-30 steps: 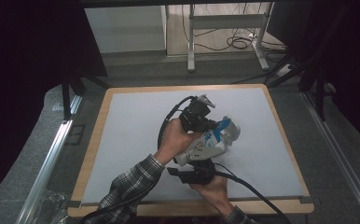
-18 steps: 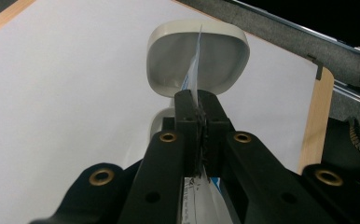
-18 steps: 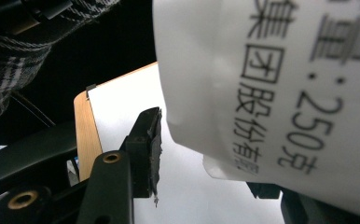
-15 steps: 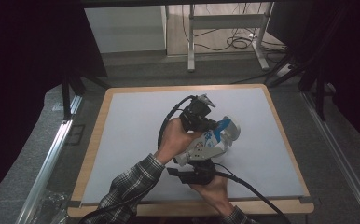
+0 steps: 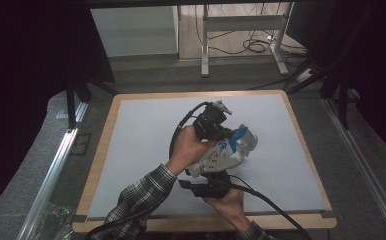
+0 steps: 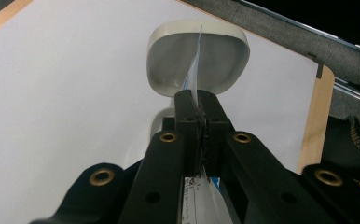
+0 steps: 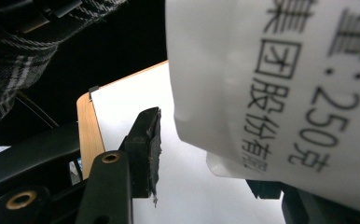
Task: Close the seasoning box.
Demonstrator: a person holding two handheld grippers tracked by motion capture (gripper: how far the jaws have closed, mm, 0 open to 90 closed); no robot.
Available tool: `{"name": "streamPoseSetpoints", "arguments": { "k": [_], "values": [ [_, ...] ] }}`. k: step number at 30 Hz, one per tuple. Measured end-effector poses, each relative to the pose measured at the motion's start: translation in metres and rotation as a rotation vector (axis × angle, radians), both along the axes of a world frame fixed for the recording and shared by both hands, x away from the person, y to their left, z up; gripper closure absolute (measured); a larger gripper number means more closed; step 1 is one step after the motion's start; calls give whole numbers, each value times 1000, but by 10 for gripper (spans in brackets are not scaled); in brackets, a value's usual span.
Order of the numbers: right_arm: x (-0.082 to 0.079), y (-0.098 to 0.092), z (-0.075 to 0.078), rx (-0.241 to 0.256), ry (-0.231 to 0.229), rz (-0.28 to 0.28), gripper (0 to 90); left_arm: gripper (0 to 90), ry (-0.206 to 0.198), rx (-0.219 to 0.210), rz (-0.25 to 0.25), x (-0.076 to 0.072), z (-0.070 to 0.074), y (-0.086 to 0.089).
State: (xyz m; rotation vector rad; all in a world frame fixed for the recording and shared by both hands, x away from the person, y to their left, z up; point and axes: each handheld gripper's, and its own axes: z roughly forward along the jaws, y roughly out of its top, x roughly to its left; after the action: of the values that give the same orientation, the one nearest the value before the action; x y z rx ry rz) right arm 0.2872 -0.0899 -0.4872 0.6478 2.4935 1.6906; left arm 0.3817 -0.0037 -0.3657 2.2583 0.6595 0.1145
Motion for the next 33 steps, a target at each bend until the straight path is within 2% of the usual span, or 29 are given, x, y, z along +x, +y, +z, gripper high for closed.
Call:
{"name": "streamPoseSetpoints", "arguments": {
  "k": [33],
  "values": [
    [-3,2,1,1,-8,13,522,885,-1,7,-11,0,2,-2]
  ]
}}
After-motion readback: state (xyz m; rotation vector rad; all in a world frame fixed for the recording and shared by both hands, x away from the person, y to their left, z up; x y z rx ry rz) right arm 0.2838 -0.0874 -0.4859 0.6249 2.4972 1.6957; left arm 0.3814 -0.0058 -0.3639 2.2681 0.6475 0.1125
